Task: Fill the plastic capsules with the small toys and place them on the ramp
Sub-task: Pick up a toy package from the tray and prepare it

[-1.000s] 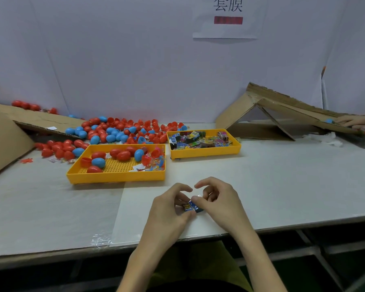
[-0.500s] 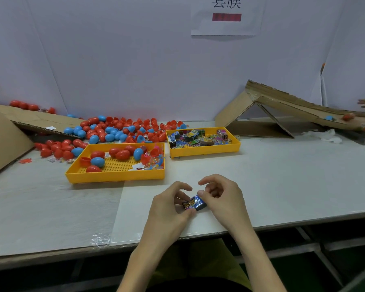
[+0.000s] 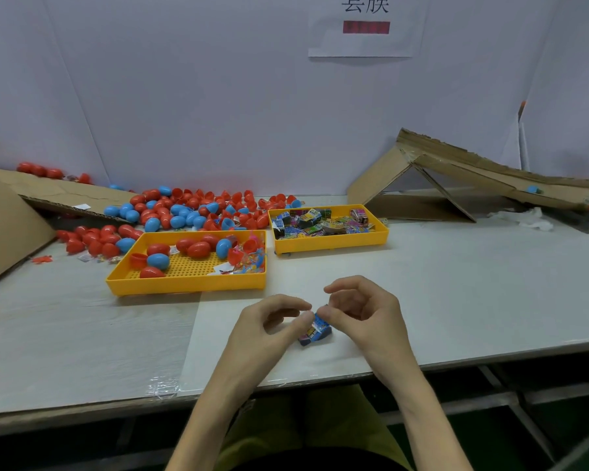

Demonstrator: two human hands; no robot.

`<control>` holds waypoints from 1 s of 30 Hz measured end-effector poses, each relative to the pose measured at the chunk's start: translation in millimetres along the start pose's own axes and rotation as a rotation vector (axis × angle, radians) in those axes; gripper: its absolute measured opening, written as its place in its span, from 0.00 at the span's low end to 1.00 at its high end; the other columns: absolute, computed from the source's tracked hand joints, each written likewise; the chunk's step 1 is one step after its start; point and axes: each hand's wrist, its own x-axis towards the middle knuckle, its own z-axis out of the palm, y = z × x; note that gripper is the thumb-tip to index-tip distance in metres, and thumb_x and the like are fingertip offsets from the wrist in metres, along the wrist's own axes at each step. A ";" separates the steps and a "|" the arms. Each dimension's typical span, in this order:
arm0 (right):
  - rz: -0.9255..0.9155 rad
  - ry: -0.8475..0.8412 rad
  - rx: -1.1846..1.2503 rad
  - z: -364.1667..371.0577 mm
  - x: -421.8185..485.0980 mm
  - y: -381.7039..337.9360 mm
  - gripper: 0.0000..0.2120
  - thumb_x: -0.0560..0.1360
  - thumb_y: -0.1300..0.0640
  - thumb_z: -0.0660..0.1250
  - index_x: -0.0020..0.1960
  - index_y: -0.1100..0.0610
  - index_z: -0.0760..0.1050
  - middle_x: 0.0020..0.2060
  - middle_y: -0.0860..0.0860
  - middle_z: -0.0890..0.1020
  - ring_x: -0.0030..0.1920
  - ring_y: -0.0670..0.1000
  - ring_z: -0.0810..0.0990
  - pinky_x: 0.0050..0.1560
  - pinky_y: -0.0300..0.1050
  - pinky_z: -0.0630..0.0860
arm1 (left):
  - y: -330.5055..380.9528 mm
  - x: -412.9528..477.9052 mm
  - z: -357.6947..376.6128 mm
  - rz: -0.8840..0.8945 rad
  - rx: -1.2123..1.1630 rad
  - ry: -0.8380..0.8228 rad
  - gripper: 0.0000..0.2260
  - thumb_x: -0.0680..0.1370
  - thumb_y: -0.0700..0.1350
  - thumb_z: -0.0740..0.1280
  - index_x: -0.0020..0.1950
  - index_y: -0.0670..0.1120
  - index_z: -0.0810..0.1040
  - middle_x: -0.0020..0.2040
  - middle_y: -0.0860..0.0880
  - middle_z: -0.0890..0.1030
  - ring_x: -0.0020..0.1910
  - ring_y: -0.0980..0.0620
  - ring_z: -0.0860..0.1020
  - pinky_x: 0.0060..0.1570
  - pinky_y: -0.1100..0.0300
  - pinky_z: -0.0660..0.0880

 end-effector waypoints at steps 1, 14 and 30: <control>-0.008 -0.021 -0.012 0.1 -0.1 -0.7 0.14 0.69 0.63 0.78 0.46 0.45 0.82 0.35 0.50 0.83 0.38 0.47 0.83 0.40 0.38 0.79 | -0.3 -0.6 0.0 0.010 0.000 -0.008 0.03 0.77 0.47 0.72 0.49 0.53 0.86 0.48 0.57 0.85 0.54 0.58 0.81 0.59 0.58 0.76; 0.028 0.001 0.148 0.9 0.4 -5.2 0.05 0.75 0.51 0.70 0.46 0.52 0.81 0.37 0.54 0.83 0.34 0.52 0.83 0.38 0.41 0.78 | -7.7 0.6 -0.9 0.004 -0.161 0.082 0.02 0.75 0.42 0.74 0.44 0.48 0.86 0.42 0.49 0.86 0.45 0.53 0.84 0.44 0.65 0.78; 0.037 -0.121 0.010 0.3 -1.3 -8.3 0.16 0.70 0.65 0.77 0.48 0.46 0.81 0.37 0.51 0.83 0.39 0.49 0.82 0.44 0.48 0.79 | -3.8 -0.5 -1.7 0.054 -0.212 0.055 0.02 0.72 0.45 0.76 0.40 0.47 0.85 0.39 0.46 0.85 0.40 0.53 0.82 0.41 0.66 0.77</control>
